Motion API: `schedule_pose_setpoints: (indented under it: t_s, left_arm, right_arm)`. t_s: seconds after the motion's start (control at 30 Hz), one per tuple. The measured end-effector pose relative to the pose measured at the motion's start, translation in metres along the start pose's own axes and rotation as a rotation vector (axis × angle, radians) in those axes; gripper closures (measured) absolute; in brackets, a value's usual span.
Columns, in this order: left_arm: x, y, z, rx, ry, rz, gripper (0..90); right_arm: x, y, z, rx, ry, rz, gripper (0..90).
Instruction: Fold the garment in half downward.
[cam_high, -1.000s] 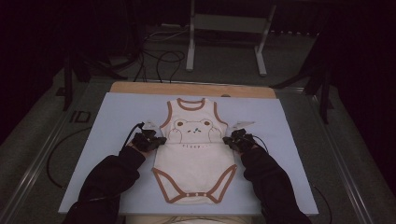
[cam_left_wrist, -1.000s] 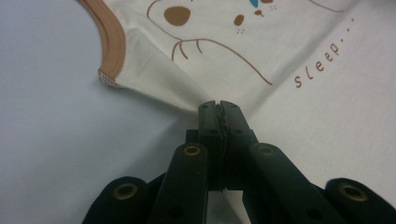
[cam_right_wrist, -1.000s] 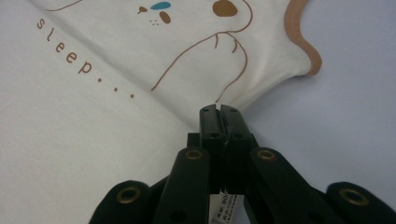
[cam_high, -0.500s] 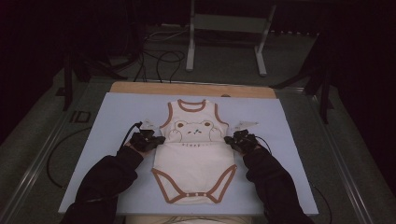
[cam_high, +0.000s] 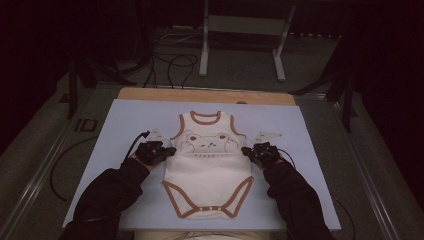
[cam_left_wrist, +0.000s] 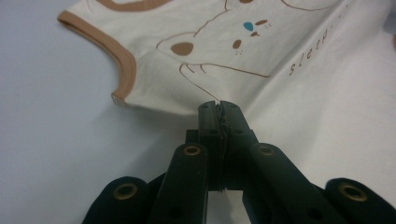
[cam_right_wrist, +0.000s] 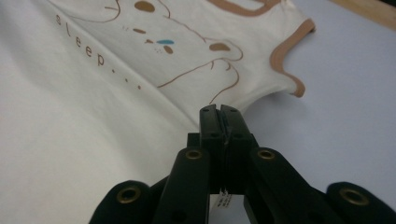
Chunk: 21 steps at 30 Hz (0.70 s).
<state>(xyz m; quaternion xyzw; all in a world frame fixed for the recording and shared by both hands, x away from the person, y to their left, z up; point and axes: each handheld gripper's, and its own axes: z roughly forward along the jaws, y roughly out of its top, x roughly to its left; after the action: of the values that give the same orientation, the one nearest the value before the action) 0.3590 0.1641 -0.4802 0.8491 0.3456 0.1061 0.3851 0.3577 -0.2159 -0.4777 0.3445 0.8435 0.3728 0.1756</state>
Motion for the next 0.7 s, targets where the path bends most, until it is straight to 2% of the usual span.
schedule_pose_setpoints:
  t_s: [0.3, 0.5, 0.7]
  left_arm:
    - [-0.014, -0.003, -0.019, -0.011, -0.032, 0.038, 90.0]
    - [-0.018, -0.010, -0.026, -0.009, -0.052, 0.042, 90.0]
    - [-0.029, -0.016, -0.033, -0.010, -0.072, 0.049, 89.9]
  right_arm:
    - [0.015, -0.003, -0.026, -0.056, 0.031, 0.000, 89.6]
    - [0.023, -0.007, -0.035, -0.052, 0.049, -0.013, 89.6]
    - [0.034, -0.015, -0.046, -0.036, 0.057, -0.035, 89.6]
